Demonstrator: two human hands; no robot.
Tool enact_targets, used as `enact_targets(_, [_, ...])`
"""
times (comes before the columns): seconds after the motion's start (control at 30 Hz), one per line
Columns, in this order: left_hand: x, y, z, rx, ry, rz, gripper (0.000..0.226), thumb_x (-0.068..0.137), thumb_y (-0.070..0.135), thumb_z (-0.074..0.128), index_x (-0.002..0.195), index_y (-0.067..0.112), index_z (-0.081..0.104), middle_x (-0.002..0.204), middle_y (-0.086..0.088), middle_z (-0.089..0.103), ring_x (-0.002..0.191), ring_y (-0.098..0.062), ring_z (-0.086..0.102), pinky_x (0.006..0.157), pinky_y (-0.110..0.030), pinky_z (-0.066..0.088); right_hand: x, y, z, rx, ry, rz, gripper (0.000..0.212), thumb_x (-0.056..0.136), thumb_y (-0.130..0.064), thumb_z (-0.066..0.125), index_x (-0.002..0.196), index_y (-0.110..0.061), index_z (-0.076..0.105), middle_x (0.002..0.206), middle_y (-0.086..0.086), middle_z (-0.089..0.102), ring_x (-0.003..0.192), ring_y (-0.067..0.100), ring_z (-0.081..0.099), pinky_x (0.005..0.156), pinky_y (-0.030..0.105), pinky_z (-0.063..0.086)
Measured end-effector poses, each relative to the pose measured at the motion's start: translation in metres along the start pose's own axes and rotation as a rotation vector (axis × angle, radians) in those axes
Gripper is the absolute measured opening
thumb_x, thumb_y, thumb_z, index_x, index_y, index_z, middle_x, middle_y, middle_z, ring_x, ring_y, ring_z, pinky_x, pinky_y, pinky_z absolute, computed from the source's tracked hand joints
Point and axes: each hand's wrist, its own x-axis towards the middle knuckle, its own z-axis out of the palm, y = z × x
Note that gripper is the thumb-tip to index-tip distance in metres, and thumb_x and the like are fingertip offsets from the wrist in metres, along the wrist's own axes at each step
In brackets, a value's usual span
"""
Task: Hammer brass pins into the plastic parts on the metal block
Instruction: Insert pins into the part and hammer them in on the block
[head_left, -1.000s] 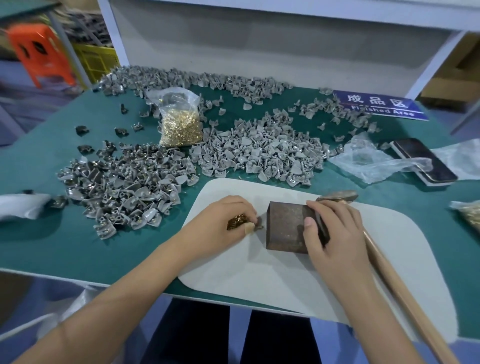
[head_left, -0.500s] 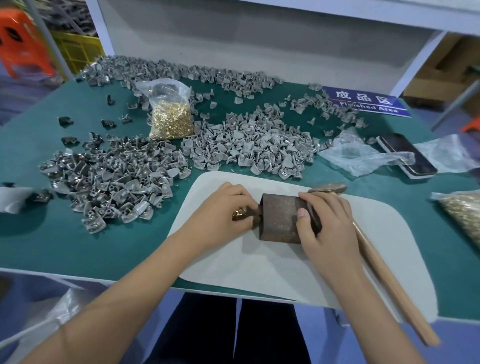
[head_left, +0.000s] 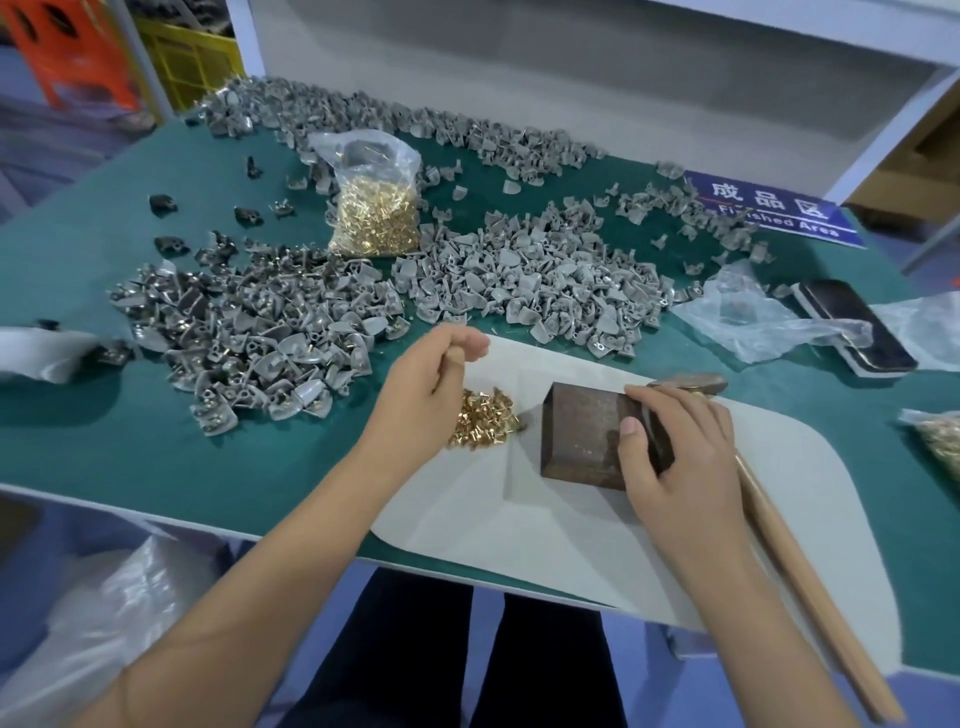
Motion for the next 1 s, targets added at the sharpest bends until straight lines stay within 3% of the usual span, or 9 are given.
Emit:
enact_targets(0.17, [0.002,-0.002,-0.009,-0.169,0.050,-0.125,0.028,0.108,0.011,0.038,0.118,0.017,0.063,0.109,0.009,0.070,0.105,-0.001,0.065,0.093,-0.021,0.054,0.003,-0.006,0.005,0.005,-0.058,-0.020,0.037,0.096,-0.027,0.053,0.123,-0.008,0.069,0.119,0.009,0.065,0.114,0.033,0.053,0.105,0.052,0.041])
enact_targets(0.27, [0.003,-0.004,-0.012,-0.220,0.064,-0.158,0.024,0.108,0.015,0.042,0.118,0.018,0.063,0.107,0.005,0.071,0.103,-0.005,0.067,0.091,-0.022,0.055,0.002,-0.010,0.002,-0.115,-0.011,-0.039,0.037,0.096,-0.033,0.053,0.122,-0.012,0.069,0.121,0.006,0.065,0.116,0.034,0.056,0.104,0.053,0.040])
enact_targets(0.4, [0.004,-0.007,-0.017,-0.238,0.146,-0.188,0.017,0.106,0.026,0.049,0.108,0.026,0.066,0.095,0.006,0.072,0.087,-0.004,0.066,0.075,-0.015,0.051,0.009,-0.033,0.000,-0.123,0.099,-0.167,0.027,0.099,-0.032,0.059,0.114,-0.014,0.071,0.117,0.002,0.068,0.117,0.030,0.059,0.102,0.052,0.041])
enact_targets(0.5, [0.004,-0.010,-0.021,-0.182,0.271,-0.179,0.018,0.103,0.031,0.051,0.095,0.028,0.066,0.086,0.009,0.068,0.070,0.001,0.055,0.067,-0.012,0.043,0.023,-0.064,0.011,-0.006,-0.140,-0.328,0.017,0.096,-0.025,0.066,0.107,-0.014,0.074,0.104,0.000,0.069,0.102,0.030,0.060,0.089,0.049,0.048])
enact_targets(0.57, [0.004,-0.010,-0.021,-0.214,0.307,-0.194,0.017,0.103,0.030,0.052,0.095,0.024,0.067,0.079,0.012,0.065,0.069,0.002,0.054,0.068,-0.013,0.043,0.025,-0.086,0.024,-0.064,-0.352,-0.405,0.018,0.093,-0.028,0.070,0.107,-0.019,0.076,0.099,-0.002,0.069,0.097,0.030,0.058,0.086,0.046,0.049])
enact_targets(0.63, [0.003,-0.009,-0.021,-0.213,0.304,-0.198,0.017,0.103,0.027,0.053,0.096,0.021,0.067,0.075,0.013,0.063,0.071,0.001,0.055,0.069,-0.013,0.043,0.022,-0.100,0.039,-0.175,-0.447,-0.462,0.015,0.093,-0.034,0.069,0.103,-0.025,0.076,0.096,-0.005,0.066,0.097,0.027,0.056,0.085,0.042,0.046])
enact_targets(0.83, [0.001,-0.004,-0.019,-0.129,0.250,-0.141,0.016,0.103,0.021,0.053,0.095,0.027,0.066,0.078,0.010,0.064,0.071,-0.004,0.059,0.066,-0.010,0.043,0.020,-0.109,0.055,-0.308,-0.395,-0.432,0.017,0.091,-0.040,0.069,0.092,-0.025,0.076,0.089,-0.004,0.065,0.091,0.026,0.058,0.080,0.036,0.037])
enact_targets(1.0, [-0.001,-0.003,-0.018,-0.102,0.213,-0.120,0.016,0.103,0.025,0.054,0.093,0.031,0.065,0.081,0.009,0.066,0.076,-0.018,0.062,0.068,-0.029,0.048,0.021,-0.114,0.056,-0.331,-0.408,-0.440,0.008,0.083,-0.031,0.079,0.080,-0.026,0.075,0.080,-0.007,0.065,0.085,0.024,0.062,0.074,0.035,0.047])
